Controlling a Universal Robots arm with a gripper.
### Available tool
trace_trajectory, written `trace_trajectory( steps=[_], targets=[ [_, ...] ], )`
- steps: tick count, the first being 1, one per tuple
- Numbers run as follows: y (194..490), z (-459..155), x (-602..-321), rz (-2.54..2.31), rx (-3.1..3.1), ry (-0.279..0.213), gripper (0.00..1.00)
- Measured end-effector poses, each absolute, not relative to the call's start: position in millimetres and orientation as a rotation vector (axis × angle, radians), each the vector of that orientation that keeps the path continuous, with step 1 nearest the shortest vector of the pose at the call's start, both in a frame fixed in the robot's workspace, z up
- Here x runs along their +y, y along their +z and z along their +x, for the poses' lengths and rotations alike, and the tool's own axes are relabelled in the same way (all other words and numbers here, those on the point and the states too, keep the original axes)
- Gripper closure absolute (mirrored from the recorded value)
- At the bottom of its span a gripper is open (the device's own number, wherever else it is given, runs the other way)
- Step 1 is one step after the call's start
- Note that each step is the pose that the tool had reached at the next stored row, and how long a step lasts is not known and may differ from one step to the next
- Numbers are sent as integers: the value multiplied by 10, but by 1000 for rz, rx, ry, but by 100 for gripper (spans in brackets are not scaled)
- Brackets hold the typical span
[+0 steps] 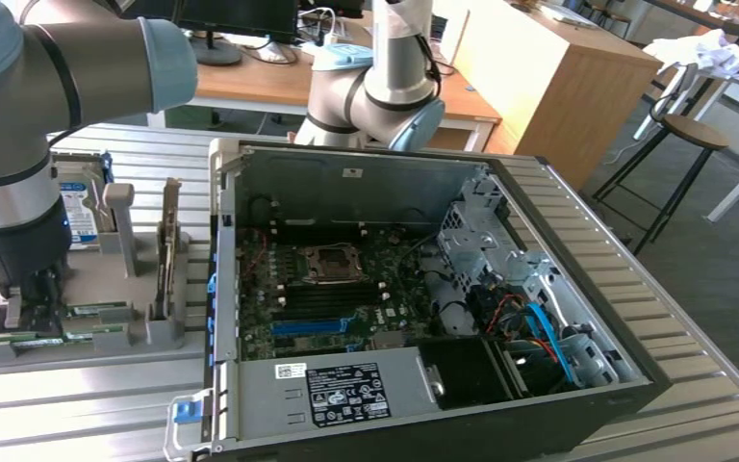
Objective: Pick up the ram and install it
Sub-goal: 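Pick up the ram and move it above insertion slot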
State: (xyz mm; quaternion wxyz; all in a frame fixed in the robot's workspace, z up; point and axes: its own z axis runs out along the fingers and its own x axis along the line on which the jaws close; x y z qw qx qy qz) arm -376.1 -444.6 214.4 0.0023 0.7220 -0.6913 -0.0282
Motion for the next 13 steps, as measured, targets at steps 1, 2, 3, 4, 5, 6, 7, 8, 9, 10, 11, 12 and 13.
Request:
trace_trajectory(
  steps=[1,2,3,4,5,6,7,8,9,10,11,12,13],
  targets=[
    [2143,-3761,-4446,2269,-2164,-88,70],
    [2143,-3761,-4446,2272,-2161,-88,70],
    [2143,-3761,-4446,2273,-2160,-88,70],
    [2143,-3761,-4446,2273,-2160,-88,70],
    [2143,-3761,-4446,2273,-2160,-88,70],
    [2143,-3760,-4446,2273,-2160,-88,70],
    [2143,-3760,-4446,2273,-2160,-88,70],
    [2142,-3758,-4445,2274,-2159,-88,70],
    [2142,-3752,-4445,2274,-2159,-88,70],
    [2142,-3741,-4446,2274,-2159,-88,70],
    [2142,-3728,-4446,2274,-2159,-88,70],
    [2142,-3715,-4446,2274,-2159,-89,70],
    [2141,-3701,-4446,2274,-2159,-88,70]
  ],
)
